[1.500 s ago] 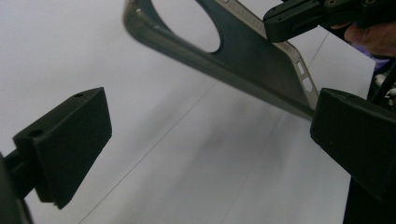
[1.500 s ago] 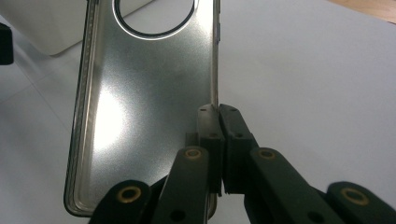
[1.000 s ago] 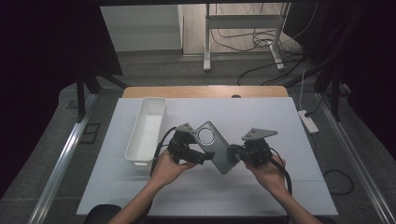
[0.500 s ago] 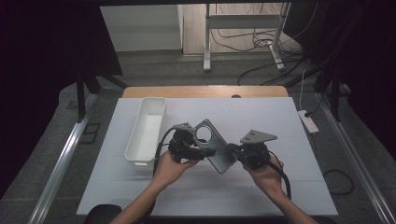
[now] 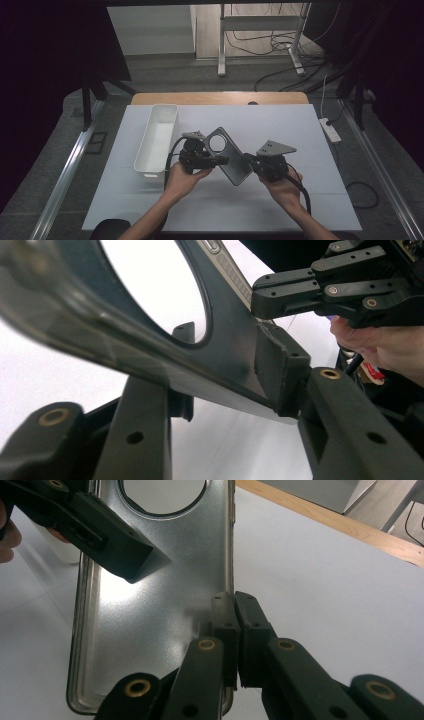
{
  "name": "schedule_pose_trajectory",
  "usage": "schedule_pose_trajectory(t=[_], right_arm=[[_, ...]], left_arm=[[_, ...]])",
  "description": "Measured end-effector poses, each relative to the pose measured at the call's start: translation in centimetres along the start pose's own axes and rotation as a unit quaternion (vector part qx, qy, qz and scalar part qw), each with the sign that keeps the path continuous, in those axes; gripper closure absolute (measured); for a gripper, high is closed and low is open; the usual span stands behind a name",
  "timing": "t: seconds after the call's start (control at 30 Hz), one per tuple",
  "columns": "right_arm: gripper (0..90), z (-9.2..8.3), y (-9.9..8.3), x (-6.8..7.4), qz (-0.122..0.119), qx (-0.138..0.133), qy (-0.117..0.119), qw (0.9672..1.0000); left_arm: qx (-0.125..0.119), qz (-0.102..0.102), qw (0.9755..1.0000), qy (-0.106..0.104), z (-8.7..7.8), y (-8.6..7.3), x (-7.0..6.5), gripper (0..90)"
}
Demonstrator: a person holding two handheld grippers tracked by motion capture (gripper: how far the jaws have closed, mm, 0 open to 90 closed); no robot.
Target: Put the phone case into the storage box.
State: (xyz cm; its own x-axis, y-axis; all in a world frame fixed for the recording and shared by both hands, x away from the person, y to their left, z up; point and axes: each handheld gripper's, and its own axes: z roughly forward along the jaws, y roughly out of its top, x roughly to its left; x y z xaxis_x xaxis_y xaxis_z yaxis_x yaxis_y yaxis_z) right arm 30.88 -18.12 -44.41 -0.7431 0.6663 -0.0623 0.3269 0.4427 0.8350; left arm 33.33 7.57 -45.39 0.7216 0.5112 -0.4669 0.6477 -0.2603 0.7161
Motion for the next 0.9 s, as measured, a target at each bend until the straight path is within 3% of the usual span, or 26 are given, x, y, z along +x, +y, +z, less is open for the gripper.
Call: schedule_pose_trajectory(t=[0.13,0.23,0.4,0.57,0.67,0.9], right_arm=[[87.4,0.05,-0.01,0.23,-0.01,0.002,-0.002,0.9999],[86.7,0.04,0.01,0.43,-0.016,0.003,-0.002,0.9999],[86.6,0.16,0.0,0.54,-0.02,0.006,-0.001,0.9998],[84.9,0.27,-0.1,0.28,-0.004,0.01,0.014,0.9998],[75.5,0.16,0.0,0.3,0.001,0.004,0.021,0.9998],[65.9,-0.6,0.12,-0.07,0.013,-0.006,0.03,0.9994]], left_arm=[[0.002,-0.004,1.0,-0.003,0.0,-0.05,0.04,71.5],[-0.003,-0.018,0.9998,-0.008,-0.18,-0.11,0.16,77.5],[-0.007,-0.027,0.9995,-0.015,-0.2,-0.16,0.15,79.1],[-0.01,-0.028,0.9995,-0.012,-0.34,-0.13,0.14,79.6],[-0.012,-0.027,0.9995,-0.011,-0.49,-0.1,0.23,79.8],[-0.01,-0.018,0.9997,-0.009,-0.97,0.08,0.39,80.0]])
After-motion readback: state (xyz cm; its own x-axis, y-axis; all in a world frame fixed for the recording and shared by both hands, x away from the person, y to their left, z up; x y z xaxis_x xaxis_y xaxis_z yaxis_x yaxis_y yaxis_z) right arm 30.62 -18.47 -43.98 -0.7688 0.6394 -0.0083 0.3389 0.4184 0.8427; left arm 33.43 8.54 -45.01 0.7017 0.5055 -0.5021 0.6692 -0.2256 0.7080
